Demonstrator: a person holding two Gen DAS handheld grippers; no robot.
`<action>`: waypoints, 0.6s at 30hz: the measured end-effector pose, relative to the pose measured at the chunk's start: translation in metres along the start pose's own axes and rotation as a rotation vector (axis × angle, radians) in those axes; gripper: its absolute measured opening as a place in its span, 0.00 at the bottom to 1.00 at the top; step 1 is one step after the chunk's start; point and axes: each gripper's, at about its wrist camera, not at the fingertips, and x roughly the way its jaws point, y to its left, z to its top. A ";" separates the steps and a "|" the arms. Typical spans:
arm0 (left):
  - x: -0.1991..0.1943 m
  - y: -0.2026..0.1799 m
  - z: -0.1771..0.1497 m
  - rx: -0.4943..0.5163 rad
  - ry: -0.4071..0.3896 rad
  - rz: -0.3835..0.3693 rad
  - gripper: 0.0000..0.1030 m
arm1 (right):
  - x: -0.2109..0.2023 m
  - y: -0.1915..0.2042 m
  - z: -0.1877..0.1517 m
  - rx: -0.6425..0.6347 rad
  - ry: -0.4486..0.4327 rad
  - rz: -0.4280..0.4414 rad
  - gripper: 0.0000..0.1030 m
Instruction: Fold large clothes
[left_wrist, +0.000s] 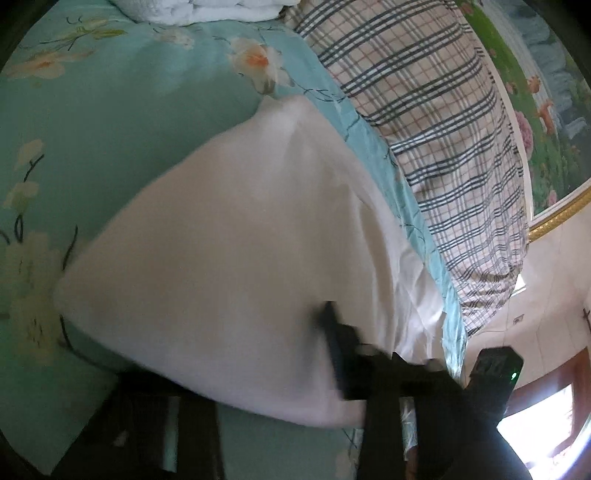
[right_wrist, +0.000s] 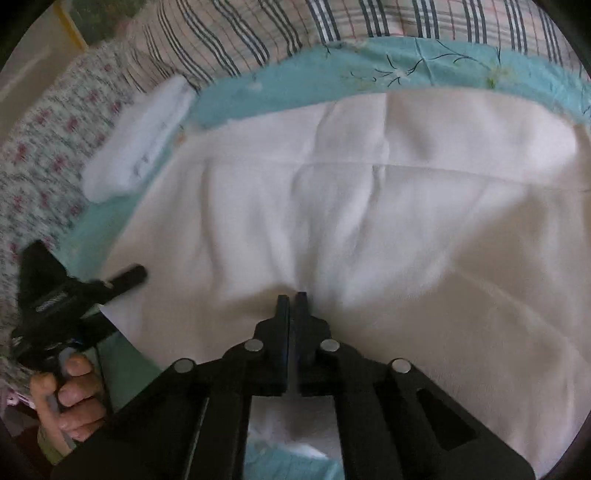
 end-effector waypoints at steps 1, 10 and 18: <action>0.001 0.003 0.004 -0.007 0.003 -0.016 0.12 | 0.000 -0.004 -0.001 0.018 -0.001 0.021 0.00; -0.019 -0.089 0.009 0.270 -0.049 -0.039 0.07 | -0.016 -0.017 0.001 0.127 0.002 0.116 0.00; 0.019 -0.220 -0.047 0.660 0.016 -0.128 0.06 | -0.099 -0.116 -0.009 0.460 -0.199 0.203 0.04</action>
